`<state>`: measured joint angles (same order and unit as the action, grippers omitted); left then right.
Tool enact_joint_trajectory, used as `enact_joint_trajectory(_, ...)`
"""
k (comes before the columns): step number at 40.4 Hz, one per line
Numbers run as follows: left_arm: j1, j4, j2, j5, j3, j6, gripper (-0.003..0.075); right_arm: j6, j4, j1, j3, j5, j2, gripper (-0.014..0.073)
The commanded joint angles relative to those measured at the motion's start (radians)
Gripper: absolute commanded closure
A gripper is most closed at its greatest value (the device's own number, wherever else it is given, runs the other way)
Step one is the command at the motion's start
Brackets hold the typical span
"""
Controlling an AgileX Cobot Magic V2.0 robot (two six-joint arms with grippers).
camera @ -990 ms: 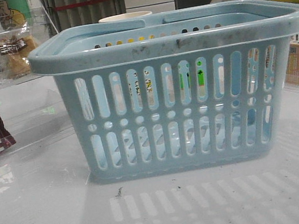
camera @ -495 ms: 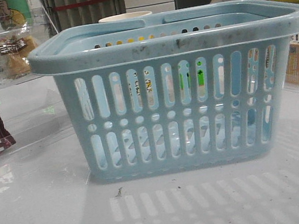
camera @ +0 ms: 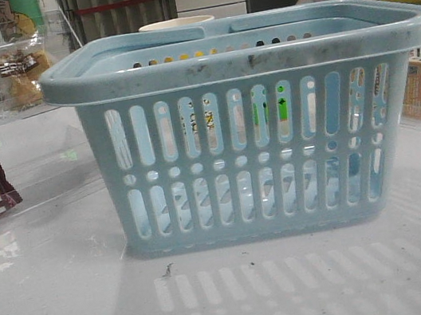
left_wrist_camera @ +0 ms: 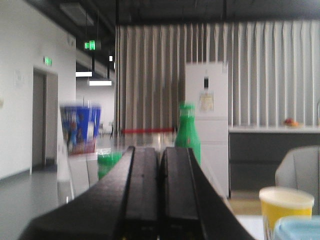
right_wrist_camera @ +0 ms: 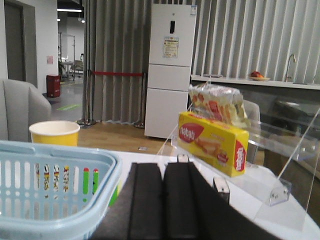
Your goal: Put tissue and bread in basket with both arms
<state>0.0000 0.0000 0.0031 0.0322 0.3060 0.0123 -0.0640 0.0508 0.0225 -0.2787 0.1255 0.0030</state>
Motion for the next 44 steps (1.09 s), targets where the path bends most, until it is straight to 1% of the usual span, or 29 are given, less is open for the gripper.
enact_joint_trajectory(1, -0.006, -0.011, 0.068, -0.032, 0.149, -0.001, 0.0629, -0.004, -0.014, -0.006, -0.135, 0.002, 0.070, 0.0536)
enact_joint_trajectory(6, -0.006, -0.011, 0.168, -0.147, 0.291, -0.001, 0.0629, -0.004, -0.014, -0.006, -0.250, 0.088, 0.172, 0.0536)
enact_joint_trajectory(12, -0.006, -0.011, 0.282, -0.349, 0.416, -0.001, 0.0629, -0.004, -0.014, -0.006, -0.339, 0.201, 0.293, 0.0536)
enact_joint_trajectory(15, -0.006, -0.011, 0.340, -0.433, 0.435, -0.001, 0.0629, -0.004, -0.014, -0.006, -0.349, 0.241, 0.351, 0.0536)
enact_joint_trajectory(25, -0.006, -0.011, 0.466, -0.622, 0.413, -0.001, 0.0629, -0.004, -0.014, -0.006, -0.346, 0.381, 0.510, 0.0536)
enact_joint_trajectory(28, -0.006, -0.011, 0.500, -0.649, 0.403, -0.001, 0.0629, -0.004, -0.014, -0.006, -0.346, 0.412, 0.549, 0.0536)
enact_joint_trajectory(40, -0.006, -0.009, 0.584, -0.645, 0.382, -0.001, 0.0624, -0.004, -0.014, -0.006, -0.346, 0.483, 0.660, 0.0529)
enact_joint_trajectory(42, -0.006, -0.006, 0.591, -0.645, 0.382, -0.001, 0.0596, -0.004, -0.014, -0.006, -0.346, 0.488, 0.671, 0.0497)
enact_joint_trajectory(44, -0.006, 0.000, 0.601, -0.645, 0.382, 0.001, 0.0540, -0.004, -0.014, -0.006, -0.346, 0.490, 0.680, 0.0425)
